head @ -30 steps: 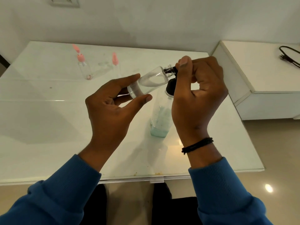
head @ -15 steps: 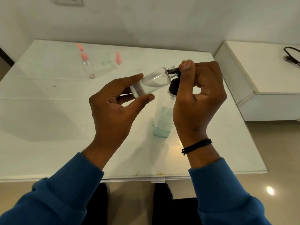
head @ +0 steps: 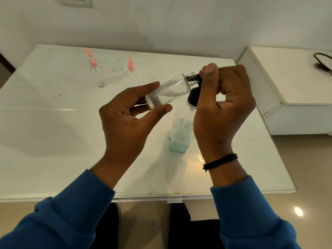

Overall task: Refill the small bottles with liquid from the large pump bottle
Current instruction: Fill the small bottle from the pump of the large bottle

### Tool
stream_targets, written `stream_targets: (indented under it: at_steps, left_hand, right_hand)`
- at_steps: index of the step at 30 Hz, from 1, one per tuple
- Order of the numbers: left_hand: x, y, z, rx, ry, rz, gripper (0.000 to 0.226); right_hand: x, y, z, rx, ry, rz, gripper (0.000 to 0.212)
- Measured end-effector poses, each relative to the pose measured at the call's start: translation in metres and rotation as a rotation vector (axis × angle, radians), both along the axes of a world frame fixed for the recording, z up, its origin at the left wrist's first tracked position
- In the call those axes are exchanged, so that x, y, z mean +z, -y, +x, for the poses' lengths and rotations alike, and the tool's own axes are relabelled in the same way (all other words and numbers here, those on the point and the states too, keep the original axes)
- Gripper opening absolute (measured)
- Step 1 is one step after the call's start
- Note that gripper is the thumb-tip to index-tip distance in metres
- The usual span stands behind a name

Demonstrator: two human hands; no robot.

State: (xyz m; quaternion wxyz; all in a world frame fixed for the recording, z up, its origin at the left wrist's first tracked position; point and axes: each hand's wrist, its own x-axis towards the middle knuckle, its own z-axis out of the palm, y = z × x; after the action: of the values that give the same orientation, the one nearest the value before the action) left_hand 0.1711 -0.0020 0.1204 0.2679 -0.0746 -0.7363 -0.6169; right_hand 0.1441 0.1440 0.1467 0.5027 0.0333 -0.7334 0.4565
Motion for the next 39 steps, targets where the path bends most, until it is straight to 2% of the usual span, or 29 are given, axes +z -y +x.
stream_targets:
  at_steps: [22, 39]
  left_hand:
    - [-0.0006, -0.0005, -0.0013, 0.001, 0.028, 0.038, 0.047]
    - [-0.0014, 0.0026, -0.0016, 0.014, 0.055, 0.055, 0.045]
  right_hand:
    - [0.003, -0.0052, -0.006, -0.069, -0.014, 0.078, 0.034]
    - [0.0003, -0.0016, -0.0059, -0.032, -0.007, 0.093, 0.031]
